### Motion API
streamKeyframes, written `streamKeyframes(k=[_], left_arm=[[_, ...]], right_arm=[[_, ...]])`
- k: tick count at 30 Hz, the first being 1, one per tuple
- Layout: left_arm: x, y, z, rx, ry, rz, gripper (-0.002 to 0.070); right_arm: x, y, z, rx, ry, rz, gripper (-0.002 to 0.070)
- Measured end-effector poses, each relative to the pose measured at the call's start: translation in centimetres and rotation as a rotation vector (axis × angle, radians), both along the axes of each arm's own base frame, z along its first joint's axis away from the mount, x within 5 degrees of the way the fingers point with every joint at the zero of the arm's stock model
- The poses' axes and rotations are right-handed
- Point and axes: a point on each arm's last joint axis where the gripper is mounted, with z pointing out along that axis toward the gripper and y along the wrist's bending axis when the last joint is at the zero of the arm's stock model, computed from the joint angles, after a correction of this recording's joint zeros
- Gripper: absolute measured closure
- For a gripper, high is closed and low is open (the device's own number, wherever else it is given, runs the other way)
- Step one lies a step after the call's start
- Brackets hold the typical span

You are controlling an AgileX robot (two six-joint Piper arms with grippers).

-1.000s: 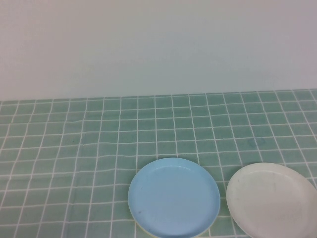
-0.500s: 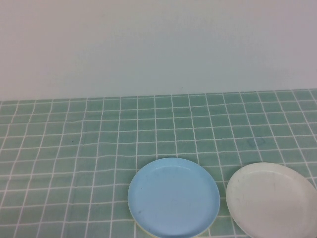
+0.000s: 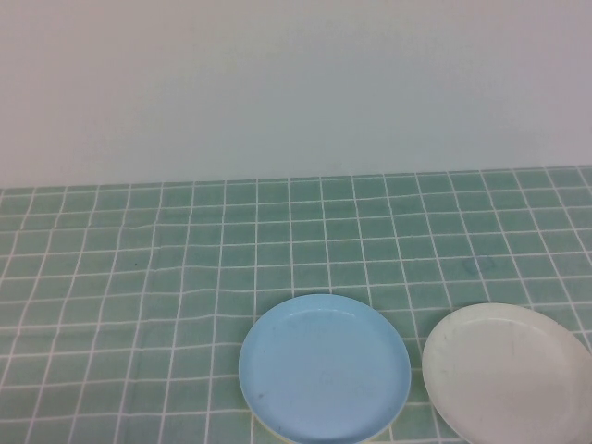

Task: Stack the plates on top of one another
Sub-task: Pick up the white plate

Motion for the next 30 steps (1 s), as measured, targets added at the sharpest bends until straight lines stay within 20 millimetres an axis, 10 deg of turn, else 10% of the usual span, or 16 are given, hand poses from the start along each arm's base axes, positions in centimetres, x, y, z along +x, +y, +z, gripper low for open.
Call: streamKeyframes(k=[16,30], left_arm=[[0.0,0.0,0.0,0.000,0.000,0.000,0.0675],[0.0,0.0,0.0,0.000,0.000,0.000,0.0675]], right_arm=[[0.0,0.0,0.1,-0.002,-0.010,0.000,0.0678],[0.4,0.6,4.5,0.343,-0.499,0.030,0.0678]])
